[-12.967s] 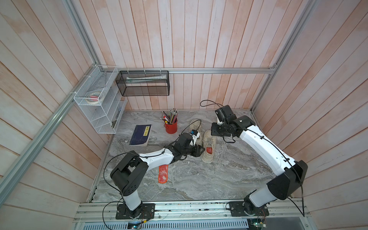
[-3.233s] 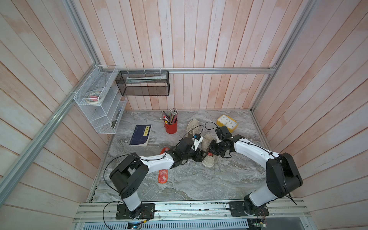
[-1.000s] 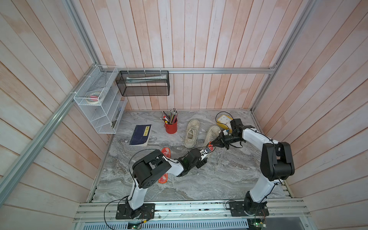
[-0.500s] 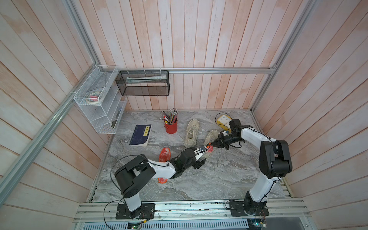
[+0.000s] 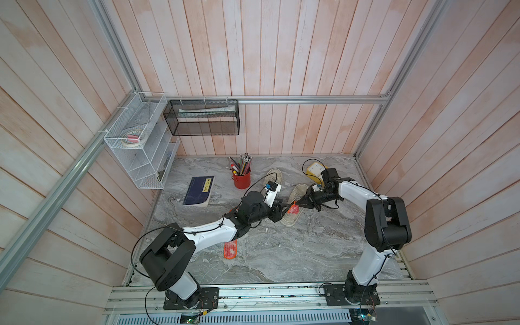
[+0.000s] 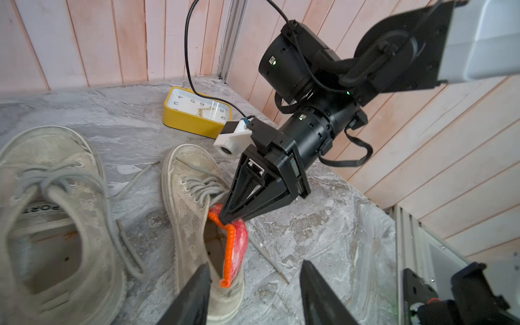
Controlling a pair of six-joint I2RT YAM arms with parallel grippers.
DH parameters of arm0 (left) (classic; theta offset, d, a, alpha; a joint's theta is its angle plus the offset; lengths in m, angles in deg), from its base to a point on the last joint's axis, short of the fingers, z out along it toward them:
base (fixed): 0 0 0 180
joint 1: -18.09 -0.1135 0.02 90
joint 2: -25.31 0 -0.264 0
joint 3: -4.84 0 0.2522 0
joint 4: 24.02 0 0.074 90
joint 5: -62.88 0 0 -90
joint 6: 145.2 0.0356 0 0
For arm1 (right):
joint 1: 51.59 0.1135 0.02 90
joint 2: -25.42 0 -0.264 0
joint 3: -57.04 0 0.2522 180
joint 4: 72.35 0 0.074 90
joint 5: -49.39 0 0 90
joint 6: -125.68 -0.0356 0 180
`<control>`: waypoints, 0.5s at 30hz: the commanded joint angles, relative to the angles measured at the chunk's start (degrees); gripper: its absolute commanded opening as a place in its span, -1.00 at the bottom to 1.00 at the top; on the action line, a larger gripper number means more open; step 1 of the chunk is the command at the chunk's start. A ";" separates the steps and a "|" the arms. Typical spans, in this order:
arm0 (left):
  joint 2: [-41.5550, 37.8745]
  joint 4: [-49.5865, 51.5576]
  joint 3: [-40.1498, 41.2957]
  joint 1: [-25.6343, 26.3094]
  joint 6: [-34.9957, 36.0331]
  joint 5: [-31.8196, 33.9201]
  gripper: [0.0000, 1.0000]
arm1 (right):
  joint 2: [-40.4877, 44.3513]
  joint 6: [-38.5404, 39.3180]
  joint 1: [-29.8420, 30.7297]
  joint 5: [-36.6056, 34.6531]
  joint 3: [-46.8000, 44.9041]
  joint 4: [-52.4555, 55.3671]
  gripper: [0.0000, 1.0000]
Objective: Remove the insole from the shoe
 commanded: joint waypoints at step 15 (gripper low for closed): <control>14.64 13.96 -13.19 -1.18 -4.02 -5.47 -0.23 | -0.01 -0.54 1.33 -2.36 -1.93 -1.55 -0.96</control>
